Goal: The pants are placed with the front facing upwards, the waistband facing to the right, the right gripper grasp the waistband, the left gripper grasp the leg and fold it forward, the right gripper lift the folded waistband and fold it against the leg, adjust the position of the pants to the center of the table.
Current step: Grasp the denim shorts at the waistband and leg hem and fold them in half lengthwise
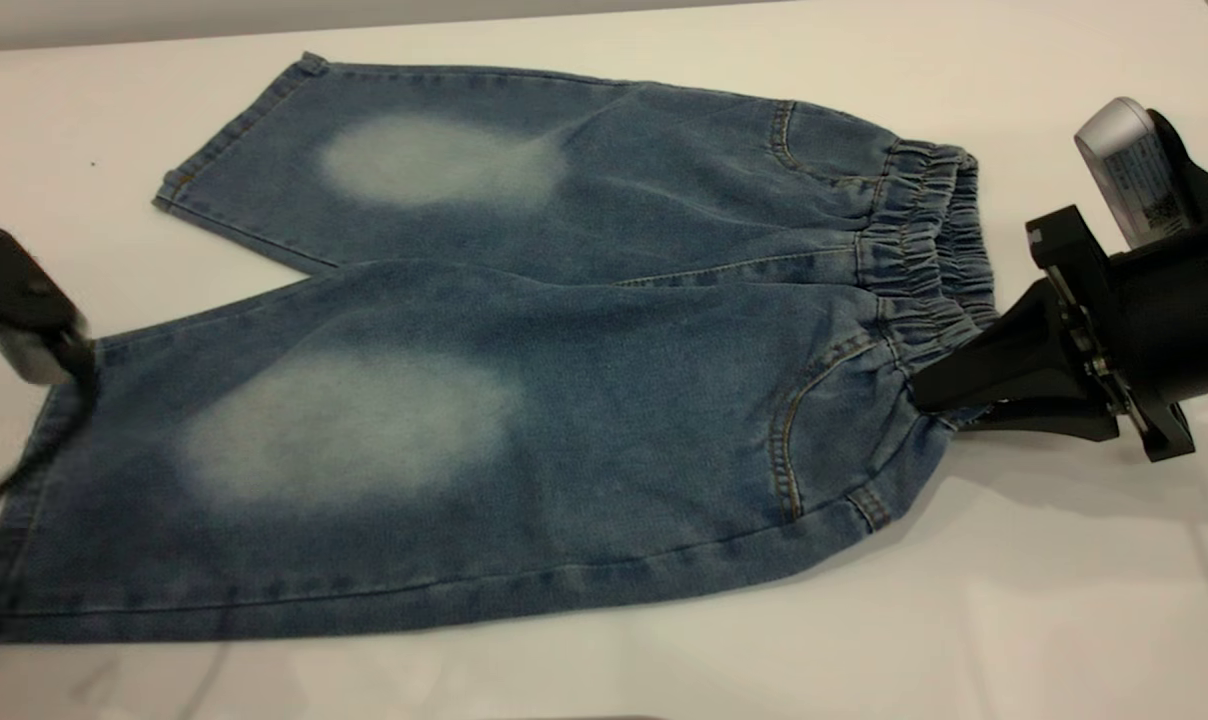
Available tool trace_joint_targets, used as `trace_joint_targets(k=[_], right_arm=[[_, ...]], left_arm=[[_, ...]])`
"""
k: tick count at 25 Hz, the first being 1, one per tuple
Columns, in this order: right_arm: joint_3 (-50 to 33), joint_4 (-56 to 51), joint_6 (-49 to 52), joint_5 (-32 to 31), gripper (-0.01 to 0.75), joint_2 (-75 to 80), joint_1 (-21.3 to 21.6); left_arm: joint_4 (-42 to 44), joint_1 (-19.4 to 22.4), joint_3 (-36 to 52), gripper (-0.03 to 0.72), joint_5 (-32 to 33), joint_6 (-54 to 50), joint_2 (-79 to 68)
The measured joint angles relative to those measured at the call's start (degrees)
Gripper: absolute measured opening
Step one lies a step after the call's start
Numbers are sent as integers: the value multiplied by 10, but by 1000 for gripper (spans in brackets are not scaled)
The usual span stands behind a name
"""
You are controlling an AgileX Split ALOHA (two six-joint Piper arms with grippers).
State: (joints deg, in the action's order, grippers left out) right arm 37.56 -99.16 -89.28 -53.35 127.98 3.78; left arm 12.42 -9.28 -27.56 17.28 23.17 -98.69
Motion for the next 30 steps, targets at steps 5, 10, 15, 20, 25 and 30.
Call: trace_joint_targets(k=[5, 10, 15, 20, 25, 30], right_arm=[[0, -1, 0, 0, 41, 0, 0], [0, -1, -1, 0, 41, 0, 0], [0, 2, -1, 0, 44, 0, 0], [0, 4, -1, -13, 44, 0, 0], [0, 41, 10, -23, 44, -22, 0], [-17, 81, 58, -32, 44, -80, 0]], left_arm=[[5, 0, 5, 535, -84, -5, -50], [6, 0, 5, 530, -110, -6, -93], [8, 0, 4, 404, -116, -6, -103], [7, 0, 4, 121, -117, -6, -104], [7, 0, 5, 21, -117, -6, -84], [7, 0, 6, 22, -78, -6, 9]])
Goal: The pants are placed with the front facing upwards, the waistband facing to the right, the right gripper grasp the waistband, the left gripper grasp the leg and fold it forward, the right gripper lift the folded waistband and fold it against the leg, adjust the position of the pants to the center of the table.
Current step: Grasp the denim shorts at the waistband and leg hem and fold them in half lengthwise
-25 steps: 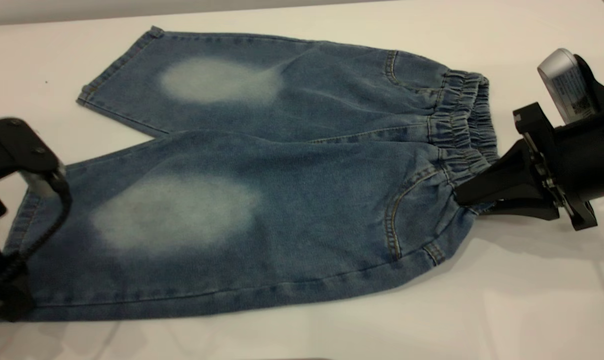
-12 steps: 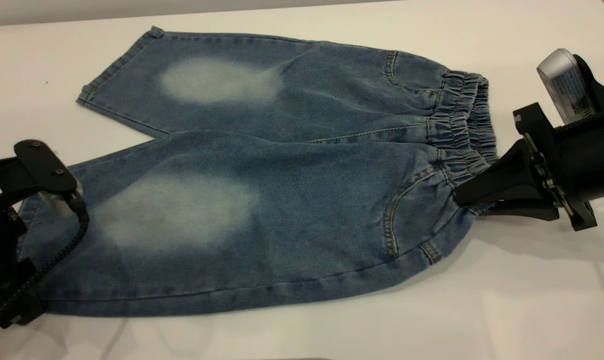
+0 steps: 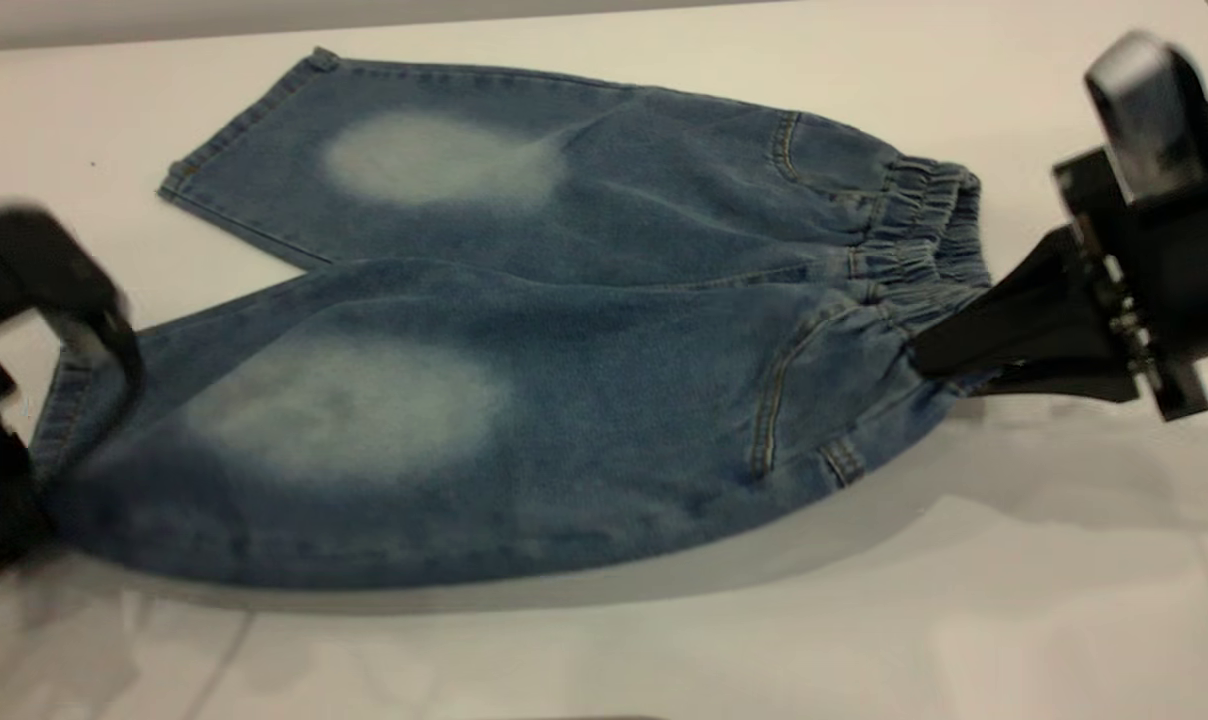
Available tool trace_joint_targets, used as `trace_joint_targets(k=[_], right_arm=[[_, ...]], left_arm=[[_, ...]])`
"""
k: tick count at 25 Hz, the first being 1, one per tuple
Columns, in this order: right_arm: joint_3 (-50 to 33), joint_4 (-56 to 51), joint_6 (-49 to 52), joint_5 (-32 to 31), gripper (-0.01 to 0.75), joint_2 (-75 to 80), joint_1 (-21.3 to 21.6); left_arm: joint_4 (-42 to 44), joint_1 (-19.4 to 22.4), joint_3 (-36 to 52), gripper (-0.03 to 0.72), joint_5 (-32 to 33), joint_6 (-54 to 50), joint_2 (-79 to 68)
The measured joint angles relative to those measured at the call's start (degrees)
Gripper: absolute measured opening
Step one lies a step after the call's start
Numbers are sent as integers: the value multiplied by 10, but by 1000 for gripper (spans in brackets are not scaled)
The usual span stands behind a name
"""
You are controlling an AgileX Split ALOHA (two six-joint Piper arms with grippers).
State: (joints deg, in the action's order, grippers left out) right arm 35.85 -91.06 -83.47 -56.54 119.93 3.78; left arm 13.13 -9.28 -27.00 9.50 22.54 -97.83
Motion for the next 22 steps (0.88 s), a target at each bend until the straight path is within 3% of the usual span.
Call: trace_joint_targets(k=[11, 22], right_arm=[[-111, 19, 81, -3, 44, -126, 0], [-77, -121, 199, 5, 44, -121, 0]], left_arm=[[0, 0, -3, 22, 71, -36, 237], [51, 0, -191, 23, 20, -108, 71]])
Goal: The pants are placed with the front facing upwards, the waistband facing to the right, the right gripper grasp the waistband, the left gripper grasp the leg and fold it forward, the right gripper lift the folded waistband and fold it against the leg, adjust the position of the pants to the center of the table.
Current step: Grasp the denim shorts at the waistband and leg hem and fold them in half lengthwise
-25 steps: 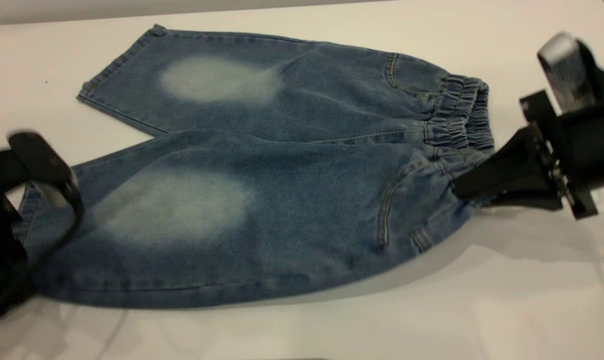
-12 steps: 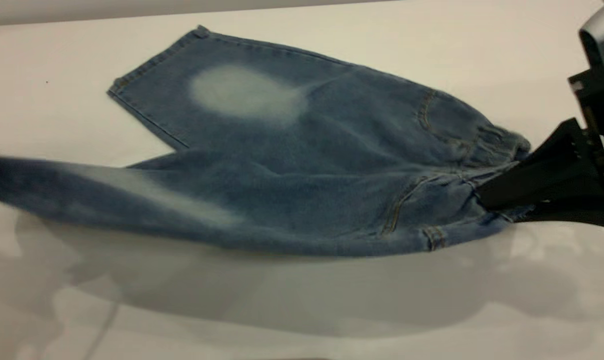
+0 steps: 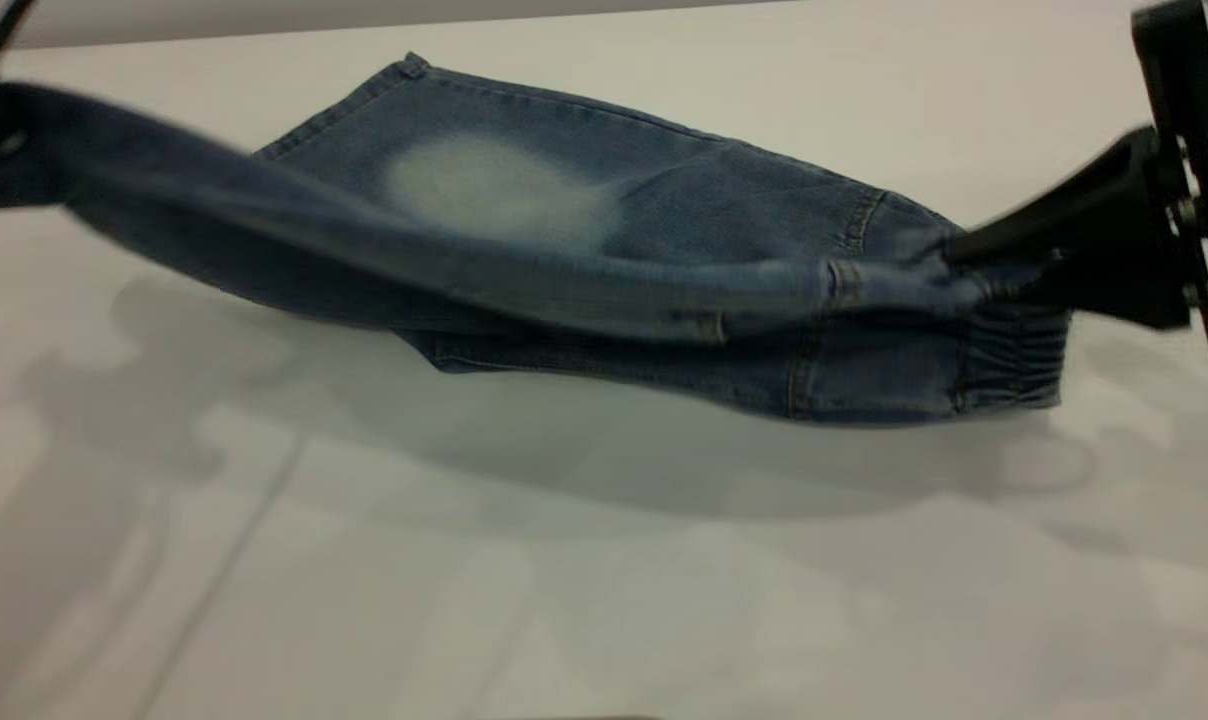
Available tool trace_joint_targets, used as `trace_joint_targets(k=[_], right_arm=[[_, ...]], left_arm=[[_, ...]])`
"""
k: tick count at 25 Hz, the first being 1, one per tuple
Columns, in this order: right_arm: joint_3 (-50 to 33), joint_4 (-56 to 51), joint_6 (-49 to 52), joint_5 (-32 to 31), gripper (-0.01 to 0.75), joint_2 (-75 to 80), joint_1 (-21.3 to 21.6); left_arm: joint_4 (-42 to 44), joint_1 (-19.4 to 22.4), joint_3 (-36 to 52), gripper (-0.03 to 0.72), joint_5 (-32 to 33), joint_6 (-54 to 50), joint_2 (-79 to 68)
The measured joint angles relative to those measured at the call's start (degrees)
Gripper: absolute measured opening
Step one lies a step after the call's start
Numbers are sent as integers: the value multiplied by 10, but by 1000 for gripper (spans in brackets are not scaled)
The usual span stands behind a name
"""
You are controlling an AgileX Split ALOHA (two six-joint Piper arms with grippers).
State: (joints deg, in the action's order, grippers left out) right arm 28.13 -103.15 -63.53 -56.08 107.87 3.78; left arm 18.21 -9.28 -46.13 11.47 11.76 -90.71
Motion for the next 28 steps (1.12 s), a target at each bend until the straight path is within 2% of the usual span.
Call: trace_joint_targets(k=[8, 14, 24, 28], right_arm=[[84, -2, 93, 43, 47, 47, 0], [126, -4, 142, 60, 52, 98, 0], [152, -6, 168, 76, 65, 114, 0], [152, -6, 199, 105, 91, 114, 0]], left_arm=[[2, 0, -173, 27, -13, -1, -194], [2, -11, -276, 33, -13, -1, -279], [2, -39, -356, 67, -55, -24, -349], [2, -39, -366, 129, -59, -78, -361]])
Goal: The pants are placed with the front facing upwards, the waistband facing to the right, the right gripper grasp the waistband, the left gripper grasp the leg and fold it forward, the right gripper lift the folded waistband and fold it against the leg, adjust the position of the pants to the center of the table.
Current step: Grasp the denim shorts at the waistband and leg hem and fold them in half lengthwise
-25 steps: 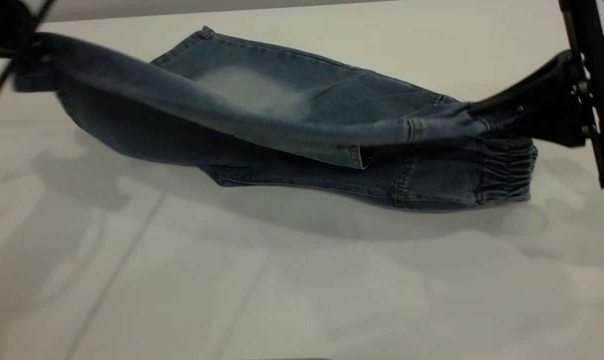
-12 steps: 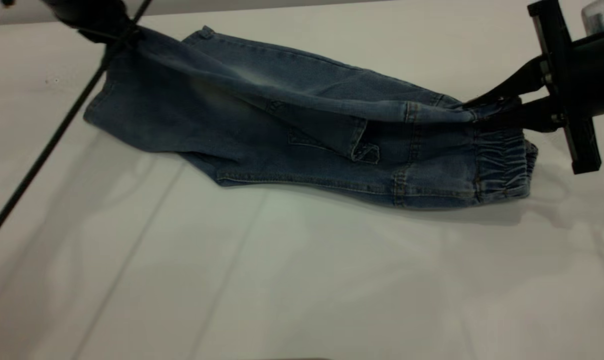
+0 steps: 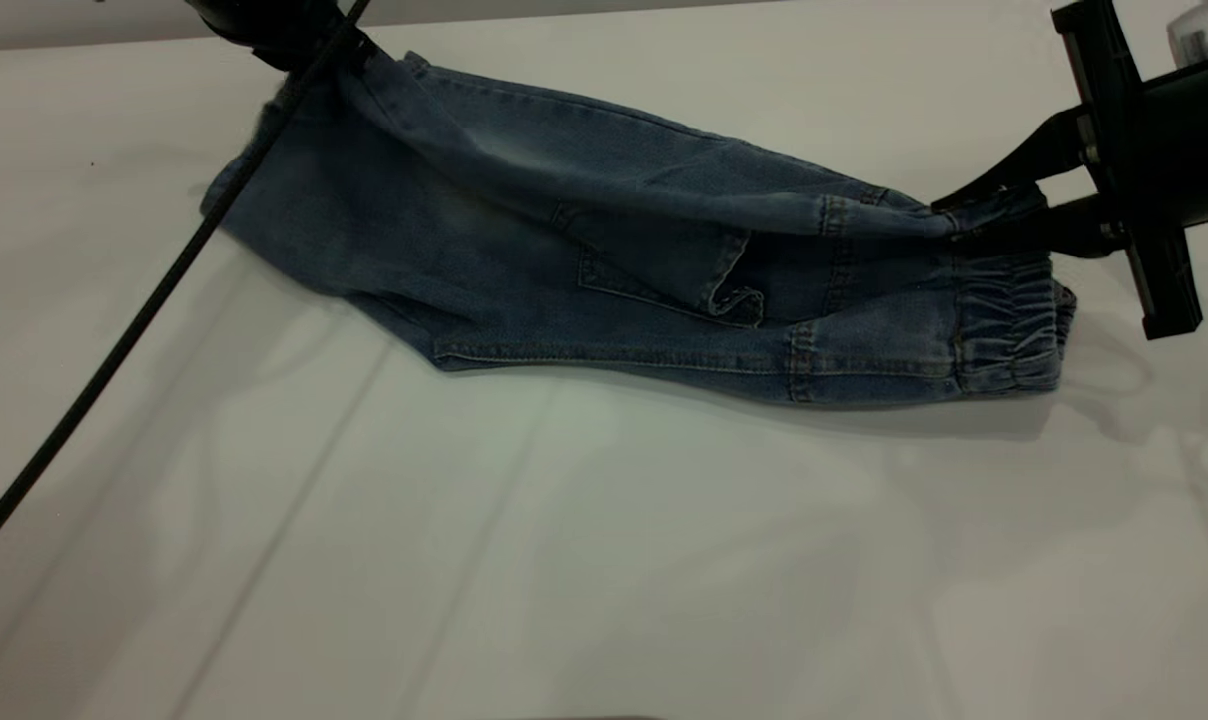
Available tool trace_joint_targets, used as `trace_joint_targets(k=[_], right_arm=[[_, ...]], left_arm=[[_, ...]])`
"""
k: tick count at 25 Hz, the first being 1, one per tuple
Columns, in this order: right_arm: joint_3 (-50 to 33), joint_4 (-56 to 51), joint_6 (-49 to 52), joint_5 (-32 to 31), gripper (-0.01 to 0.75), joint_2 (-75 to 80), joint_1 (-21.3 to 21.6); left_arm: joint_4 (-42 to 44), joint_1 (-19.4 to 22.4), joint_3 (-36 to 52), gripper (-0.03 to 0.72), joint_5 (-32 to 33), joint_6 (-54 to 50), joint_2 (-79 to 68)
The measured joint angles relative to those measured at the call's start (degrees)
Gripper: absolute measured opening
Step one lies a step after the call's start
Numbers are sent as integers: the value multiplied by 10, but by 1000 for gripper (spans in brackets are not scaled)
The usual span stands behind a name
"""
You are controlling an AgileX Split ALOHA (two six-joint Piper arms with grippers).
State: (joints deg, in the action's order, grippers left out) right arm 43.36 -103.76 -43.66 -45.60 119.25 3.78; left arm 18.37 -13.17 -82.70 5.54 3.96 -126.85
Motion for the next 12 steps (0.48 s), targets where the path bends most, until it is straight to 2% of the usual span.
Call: trace_joint_targets(k=[3, 7, 9, 12], right_arm=[[0, 0, 26, 17, 139, 0, 0], [0, 0, 54, 25, 260, 0, 0], [0, -1, 54, 24, 328, 0, 0], [0, -2, 32, -1, 425, 0, 0]], left_arm=[[0, 0, -1, 222, -1, -36, -4], [0, 0, -1, 362, -1, -87, -4], [0, 0, -1, 403, -1, -114, -4], [0, 0, -1, 419, 1, -140, -4]])
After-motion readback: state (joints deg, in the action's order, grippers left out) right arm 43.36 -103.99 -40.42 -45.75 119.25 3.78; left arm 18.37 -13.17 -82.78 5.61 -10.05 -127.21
